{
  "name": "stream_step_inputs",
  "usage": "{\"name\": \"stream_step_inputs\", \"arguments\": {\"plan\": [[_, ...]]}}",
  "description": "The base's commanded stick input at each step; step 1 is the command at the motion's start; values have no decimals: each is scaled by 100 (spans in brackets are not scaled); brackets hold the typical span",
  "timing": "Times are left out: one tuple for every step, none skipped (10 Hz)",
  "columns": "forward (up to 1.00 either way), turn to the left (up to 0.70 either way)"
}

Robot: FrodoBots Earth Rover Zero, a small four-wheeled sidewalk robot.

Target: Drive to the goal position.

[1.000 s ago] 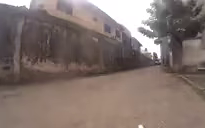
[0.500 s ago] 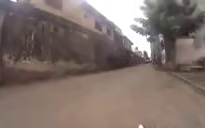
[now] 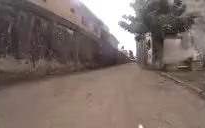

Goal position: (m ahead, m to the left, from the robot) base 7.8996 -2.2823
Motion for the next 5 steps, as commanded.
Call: {"name": "stream_step_inputs", "arguments": {"plan": [[70, -31], [70, 0], [70, 0], [70, 0], [70, 0]]}}
